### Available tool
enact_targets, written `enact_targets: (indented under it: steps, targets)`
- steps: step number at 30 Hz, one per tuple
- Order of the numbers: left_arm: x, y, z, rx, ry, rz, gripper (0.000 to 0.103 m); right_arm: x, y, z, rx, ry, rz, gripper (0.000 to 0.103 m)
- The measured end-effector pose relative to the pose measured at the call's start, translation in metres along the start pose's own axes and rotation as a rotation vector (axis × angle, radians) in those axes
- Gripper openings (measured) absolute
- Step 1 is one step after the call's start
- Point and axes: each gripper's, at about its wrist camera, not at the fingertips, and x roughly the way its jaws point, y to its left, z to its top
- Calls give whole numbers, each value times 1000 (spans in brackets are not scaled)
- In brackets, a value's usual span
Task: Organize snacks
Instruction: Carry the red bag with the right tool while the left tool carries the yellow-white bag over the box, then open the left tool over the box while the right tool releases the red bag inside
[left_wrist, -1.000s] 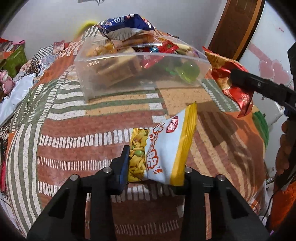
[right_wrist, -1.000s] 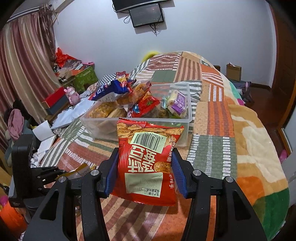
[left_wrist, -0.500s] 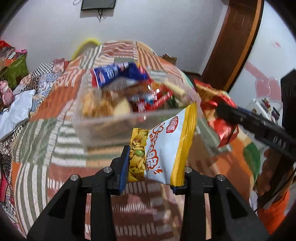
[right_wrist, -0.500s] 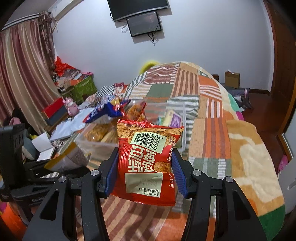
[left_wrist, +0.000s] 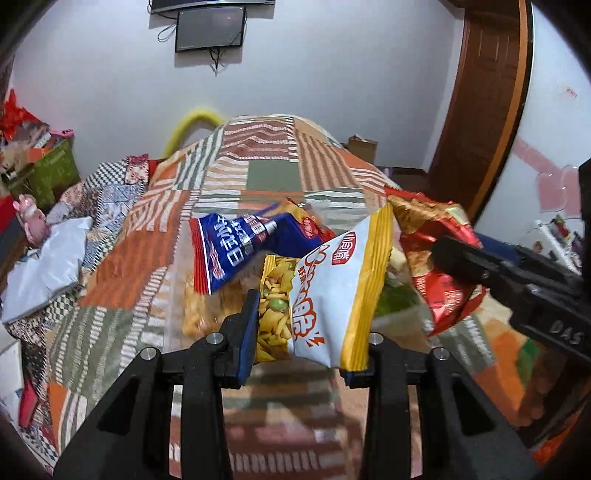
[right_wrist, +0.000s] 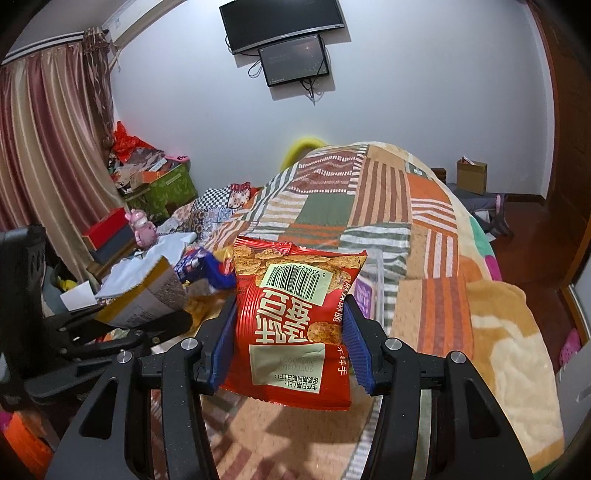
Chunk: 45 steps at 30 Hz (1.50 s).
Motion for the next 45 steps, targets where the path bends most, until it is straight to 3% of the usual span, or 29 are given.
enact_targets:
  steps: [9, 18, 28, 32, 45]
  targets:
    - [29, 0, -2, 18, 32, 29, 36, 27, -2, 5, -10, 38, -14, 50]
    - [51, 4, -6, 7, 79, -5, 36, 51, 4, -1, -31, 89, -5, 50]
    - [39, -7, -13, 64, 55, -31, 65, 54, 4, -2, -36, 106, -16, 54]
    - [34, -6, -14, 61, 46, -21, 68, 48, 1, 0, -21, 92, -13, 62]
    - [1, 1, -14, 0, -6, -62, 79, 17, 5, 3, -35, 39, -12, 63]
